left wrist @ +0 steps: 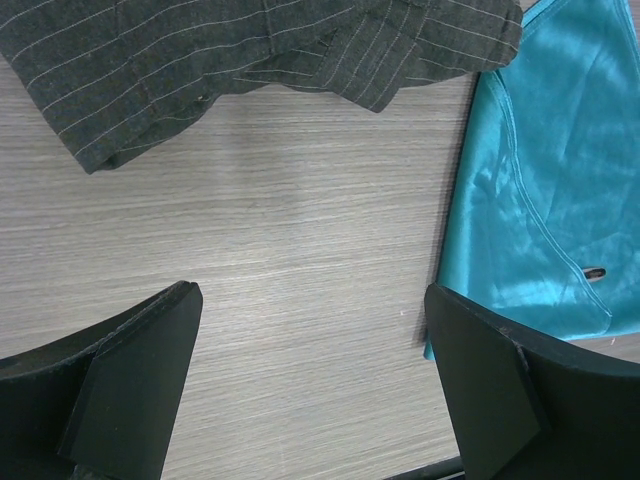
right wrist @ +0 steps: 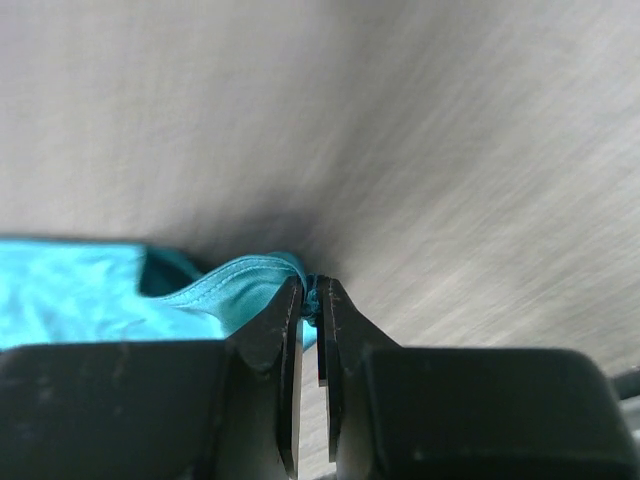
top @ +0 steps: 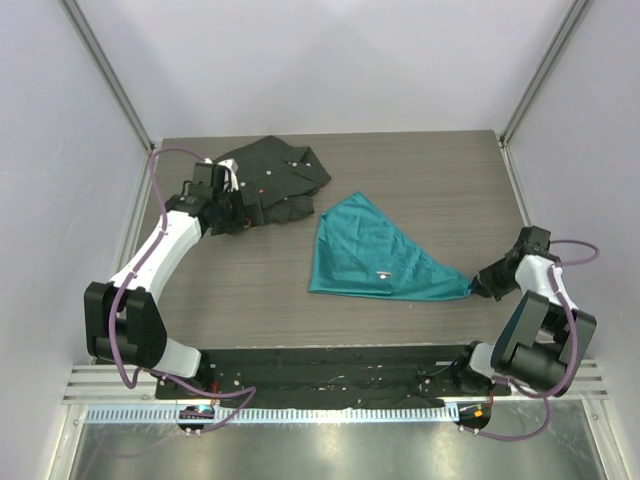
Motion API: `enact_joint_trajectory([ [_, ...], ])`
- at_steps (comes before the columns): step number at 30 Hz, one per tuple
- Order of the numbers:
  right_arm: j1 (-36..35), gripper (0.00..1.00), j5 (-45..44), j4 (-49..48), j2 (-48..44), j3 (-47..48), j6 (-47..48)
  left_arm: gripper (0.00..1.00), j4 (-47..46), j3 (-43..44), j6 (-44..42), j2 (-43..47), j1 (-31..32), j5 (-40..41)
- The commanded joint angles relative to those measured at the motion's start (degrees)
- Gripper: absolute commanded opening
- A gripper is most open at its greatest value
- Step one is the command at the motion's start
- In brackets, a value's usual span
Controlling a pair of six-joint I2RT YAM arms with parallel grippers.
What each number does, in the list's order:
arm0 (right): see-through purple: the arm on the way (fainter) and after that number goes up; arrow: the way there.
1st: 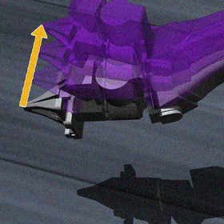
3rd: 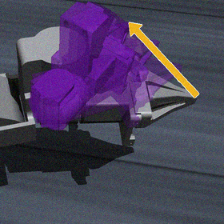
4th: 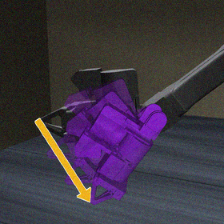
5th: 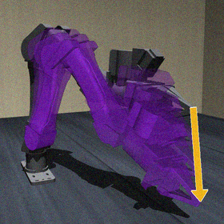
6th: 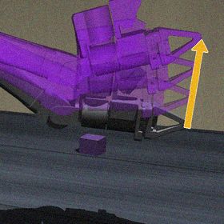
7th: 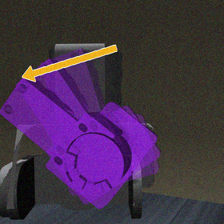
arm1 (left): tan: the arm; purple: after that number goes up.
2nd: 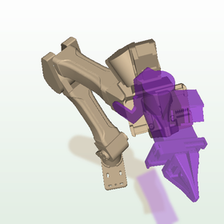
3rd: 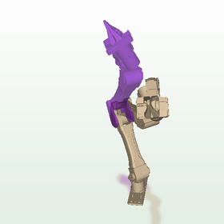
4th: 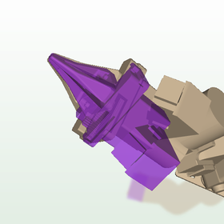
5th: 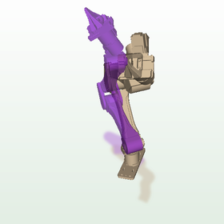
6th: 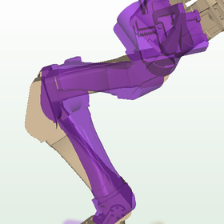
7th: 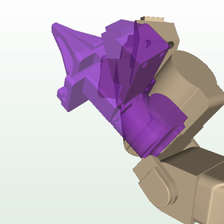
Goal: Fold the napkin, place the utensils inside, and roll it up
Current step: Fold the napkin
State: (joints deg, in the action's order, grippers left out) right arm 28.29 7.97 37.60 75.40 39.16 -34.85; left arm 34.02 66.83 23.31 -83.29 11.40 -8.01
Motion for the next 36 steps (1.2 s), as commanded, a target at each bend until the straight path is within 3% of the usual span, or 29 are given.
enact_joint_trajectory([
  [1,-5.8,0.01,1.5,-6.1,-8.6,2.2,2.2,1.00,-2.0,0.8,0.2,1.7,0.1,-1.7],
  [9,-22.6,0.01,-1.3,-12.7,-13.2,5.1,-2.6,1.00,-2.0,0.3,0.0,3.0,0.0,-1.0],
  [20,-46.3,0.01,-4.1,-25.6,-4.7,9.4,-10.1,1.00,-2.8,-1.0,-0.5,4.9,0.1,0.2],
  [36,-64.9,0.01,-5.0,-34.2,12.3,18.2,-10.8,1.00,-3.4,-1.7,1.1,3.8,0.1,-2.9],
])
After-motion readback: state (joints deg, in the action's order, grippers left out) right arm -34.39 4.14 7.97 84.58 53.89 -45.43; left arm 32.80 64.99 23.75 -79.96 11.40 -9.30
